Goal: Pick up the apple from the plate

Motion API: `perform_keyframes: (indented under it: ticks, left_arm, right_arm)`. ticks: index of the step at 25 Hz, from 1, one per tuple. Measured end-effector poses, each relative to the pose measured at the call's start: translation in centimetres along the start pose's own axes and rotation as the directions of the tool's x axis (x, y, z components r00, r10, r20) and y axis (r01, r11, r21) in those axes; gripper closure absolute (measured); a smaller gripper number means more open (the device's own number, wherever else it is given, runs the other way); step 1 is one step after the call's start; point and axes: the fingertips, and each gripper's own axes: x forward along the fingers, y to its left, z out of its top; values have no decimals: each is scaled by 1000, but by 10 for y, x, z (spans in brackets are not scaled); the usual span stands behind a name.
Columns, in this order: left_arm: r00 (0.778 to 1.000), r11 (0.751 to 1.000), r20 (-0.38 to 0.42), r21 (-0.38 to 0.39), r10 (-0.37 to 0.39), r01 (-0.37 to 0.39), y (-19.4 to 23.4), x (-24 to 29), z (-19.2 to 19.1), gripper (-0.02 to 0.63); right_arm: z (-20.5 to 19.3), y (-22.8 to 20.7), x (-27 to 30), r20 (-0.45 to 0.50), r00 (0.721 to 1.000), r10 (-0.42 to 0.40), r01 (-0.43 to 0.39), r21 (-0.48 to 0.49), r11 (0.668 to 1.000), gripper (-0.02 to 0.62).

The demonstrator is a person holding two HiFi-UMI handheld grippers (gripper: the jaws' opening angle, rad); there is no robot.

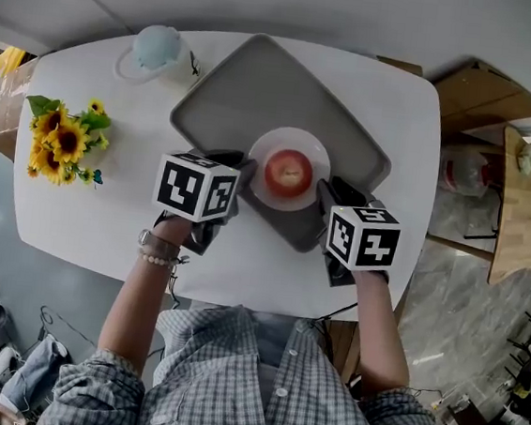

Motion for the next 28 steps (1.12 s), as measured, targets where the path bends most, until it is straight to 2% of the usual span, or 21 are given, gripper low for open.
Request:
perform_keyframes:
  ticks: [4, 8, 13, 19, 25, 28]
  left_arm:
    - [999, 998, -40, -57, -21, 19, 2, 4, -1, 512]
    - [996, 997, -66, -60, -57, 53, -5, 5, -3, 512]
    - [996, 998, -84, -64, -30, 24, -4, 7, -5, 512]
    - [998, 993, -61, -115, -9, 2, -3, 7, -3, 514]
    - [999, 980, -38, -200, -35, 26, -4, 4, 0, 523]
    - [999, 980, -42, -201, -24, 15, -5, 3, 1, 526]
  right_arm:
    - [-2, 1, 5, -37, 999, 36, -35, 35, 999, 514]
    - [-2, 1, 6, -52, 997, 54, -52, 45, 998, 515]
    - [-2, 5, 10, -85, 994, 68, -61, 87, 994, 515]
    - [2, 5, 10, -80, 996, 36, -21, 179, 984, 517]
    - [-4, 5, 9, -98, 995, 17, 6, 236, 972, 517]
    - [-8, 6, 8, -109, 994, 8, 21, 266, 964, 517]
